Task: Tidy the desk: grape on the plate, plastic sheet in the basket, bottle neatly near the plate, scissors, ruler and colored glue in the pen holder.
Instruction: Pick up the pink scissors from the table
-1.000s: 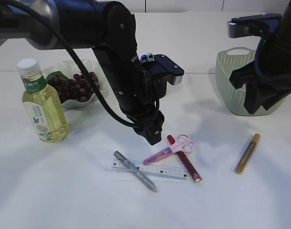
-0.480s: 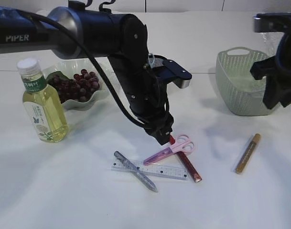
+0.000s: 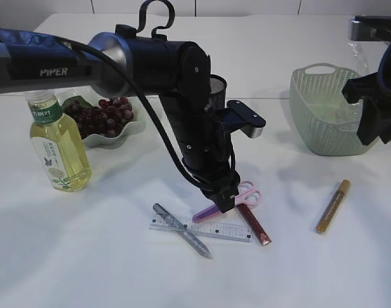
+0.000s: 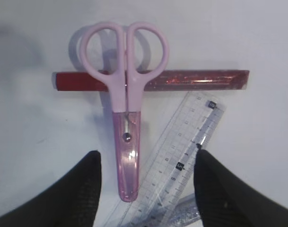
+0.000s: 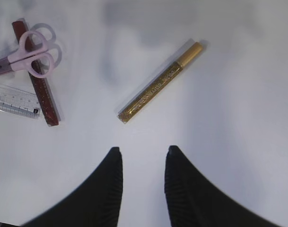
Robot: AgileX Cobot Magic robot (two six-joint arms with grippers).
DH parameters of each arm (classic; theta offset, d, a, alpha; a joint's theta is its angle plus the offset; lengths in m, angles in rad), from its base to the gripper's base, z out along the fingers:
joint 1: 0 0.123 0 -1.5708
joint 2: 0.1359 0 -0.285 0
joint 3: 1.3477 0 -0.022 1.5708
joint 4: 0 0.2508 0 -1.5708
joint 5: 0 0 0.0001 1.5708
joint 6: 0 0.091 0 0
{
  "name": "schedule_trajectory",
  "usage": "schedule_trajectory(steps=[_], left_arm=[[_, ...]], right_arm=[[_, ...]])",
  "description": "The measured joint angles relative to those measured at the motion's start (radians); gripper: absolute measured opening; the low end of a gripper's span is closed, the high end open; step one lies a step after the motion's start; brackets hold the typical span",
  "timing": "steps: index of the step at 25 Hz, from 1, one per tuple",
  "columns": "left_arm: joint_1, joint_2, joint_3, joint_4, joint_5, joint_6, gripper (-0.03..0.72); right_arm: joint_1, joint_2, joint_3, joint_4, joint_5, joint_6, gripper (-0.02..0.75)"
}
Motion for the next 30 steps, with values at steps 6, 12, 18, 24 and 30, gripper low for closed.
schedule_trajectory(steps=[6,12,18,24,30], left_arm=[[-0.002,0.018,-0.021,0.000,-0.002,0.000,0.447],[-0.002,0.072,-0.094,-0.002,0.005,0.000,0.447],[-0.002,0.087,-0.129,-0.004,0.023,0.000,0.447],[-0.002,0.087,-0.129,-0.004,0.025,0.000,0.447],[-0.002,0.099,-0.129,-0.004,0.026,0.000,0.447]], right_arm=[[0.000,0.000,0.000,0.000,0.000,0.000,0.239],[0.000,0.000,0.000,0.000,0.000,0.000,0.239],[0.000,0.000,0.000,0.000,0.000,0.000,0.239],[0.000,0.000,0.000,0.000,0.000,-0.002,0.239],[0.000,0.000,0.000,0.000,0.000,-0.002,0.239]])
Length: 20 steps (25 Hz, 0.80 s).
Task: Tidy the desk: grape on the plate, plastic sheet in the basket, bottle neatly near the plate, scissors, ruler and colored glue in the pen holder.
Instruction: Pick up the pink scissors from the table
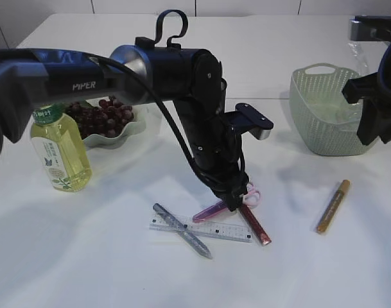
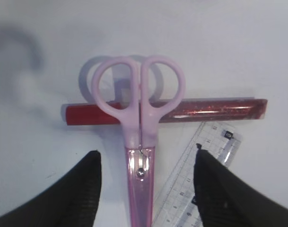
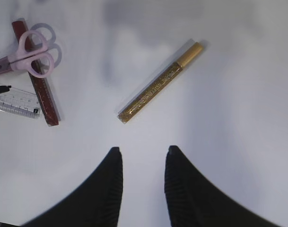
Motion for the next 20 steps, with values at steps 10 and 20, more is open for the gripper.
schedule_trajectory(steps=[10,20], left_arm=[[0.000,0.026,-0.002,0.003,0.000,0.000,0.447],[0.000,0.058,-0.010,0.003,-0.004,0.000,0.445]], right_arm=[[0.000,0.000,0.000,0.000,0.000,-0.002,0.239],[0.000,0.000,0.000,0.000,0.000,-0.002,0.239]])
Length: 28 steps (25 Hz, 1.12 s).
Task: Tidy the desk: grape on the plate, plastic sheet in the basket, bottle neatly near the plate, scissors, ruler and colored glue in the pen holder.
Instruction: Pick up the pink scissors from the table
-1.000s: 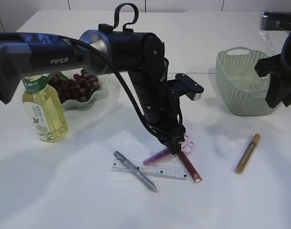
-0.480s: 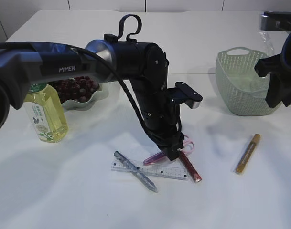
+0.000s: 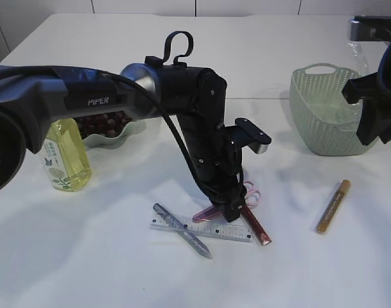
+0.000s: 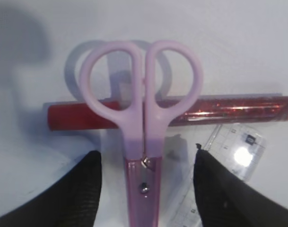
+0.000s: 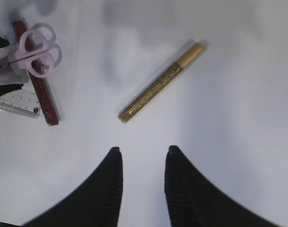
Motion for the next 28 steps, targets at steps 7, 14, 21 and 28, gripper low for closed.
schedule_trajectory(steps=[7,14,21,28], left_arm=[[0.000,0.002,-0.007,0.000,-0.024,0.000,0.445],[0.000,0.002,-0.007,0.003,-0.025,0.000,0.438],[0.000,0.009,-0.007,0.005,-0.025,0.000,0.396],[0.000,0.013,-0.009,0.011,-0.030,0.000,0.352]], right_arm=[[0.000,0.000,0.000,0.000,0.000,-0.002,0.239],[0.000,0.000,0.000,0.000,0.000,-0.002,0.239],[0.000,0.000,0.000,0.000,0.000,-0.003,0.239],[0.000,0.000,0.000,0.000,0.000,-0.004,0.239]])
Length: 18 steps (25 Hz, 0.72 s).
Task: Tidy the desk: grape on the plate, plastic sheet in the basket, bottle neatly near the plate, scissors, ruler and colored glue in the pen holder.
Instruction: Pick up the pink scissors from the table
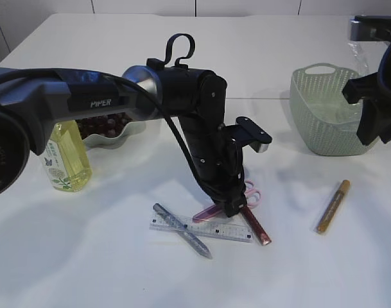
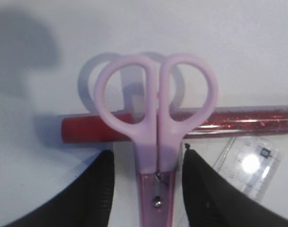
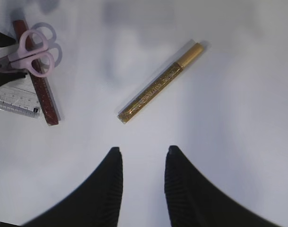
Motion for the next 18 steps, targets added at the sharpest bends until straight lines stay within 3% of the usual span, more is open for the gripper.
schedule_trajectory(steps=[9,18], left_arm=[[0.000,0.002,0.000,0.020,-0.018,0.000,0.190],[0.000,0.002,-0.001,0.020,-0.018,0.000,0.173]], right_arm=[[0.000,0.000,0.000,0.000,0.000,0.000,0.238],[0.000,0.000,0.000,0.000,-0.001,-0.002,0.238]])
